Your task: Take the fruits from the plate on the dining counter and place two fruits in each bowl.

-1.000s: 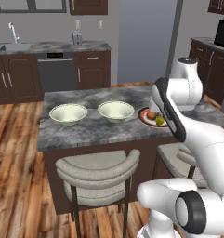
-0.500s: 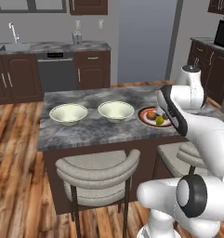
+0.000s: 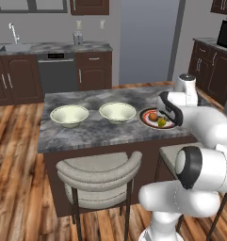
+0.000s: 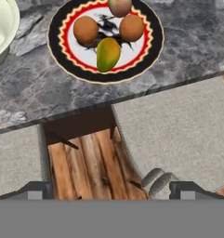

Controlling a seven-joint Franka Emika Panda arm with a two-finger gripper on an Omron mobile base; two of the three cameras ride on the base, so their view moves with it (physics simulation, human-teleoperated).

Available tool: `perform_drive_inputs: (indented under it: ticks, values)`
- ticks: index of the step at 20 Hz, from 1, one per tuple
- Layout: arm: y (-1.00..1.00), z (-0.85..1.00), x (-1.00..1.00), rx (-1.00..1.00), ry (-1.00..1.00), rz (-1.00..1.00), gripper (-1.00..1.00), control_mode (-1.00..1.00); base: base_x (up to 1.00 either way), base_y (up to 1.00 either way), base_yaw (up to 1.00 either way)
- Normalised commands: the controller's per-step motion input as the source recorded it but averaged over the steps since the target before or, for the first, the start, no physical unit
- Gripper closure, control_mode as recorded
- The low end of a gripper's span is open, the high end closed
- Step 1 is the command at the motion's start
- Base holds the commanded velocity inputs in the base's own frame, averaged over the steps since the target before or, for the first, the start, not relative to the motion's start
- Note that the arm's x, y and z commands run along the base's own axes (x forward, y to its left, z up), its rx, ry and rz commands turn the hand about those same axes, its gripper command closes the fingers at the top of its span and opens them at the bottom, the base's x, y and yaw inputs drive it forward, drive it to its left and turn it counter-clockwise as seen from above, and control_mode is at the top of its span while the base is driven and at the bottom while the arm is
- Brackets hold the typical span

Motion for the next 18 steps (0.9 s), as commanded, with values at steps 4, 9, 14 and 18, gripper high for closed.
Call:
perform_drive_inputs:
  ticks: [4, 9, 14, 18]
  values:
    - [-0.14, -0.32, 0.41, 0.0, 0.0, -0.01, -1.0, -1.0, 0.0, 0.0, 0.0]
    - [-0.27, -0.2, 0.41, 0.02, 0.0, 0.0, -1.0, -1.0, 0.0, 0.0, 0.0]
    - [-0.14, -0.2, 0.32, 0.01, 0.0, 0.0, -1.0, -1.0, 0.0, 0.0, 0.0]
    - [-0.01, -0.33, 0.42, 0.0, 0.0, 0.0, -1.0, -1.0, 0.0, 0.0, 0.0]
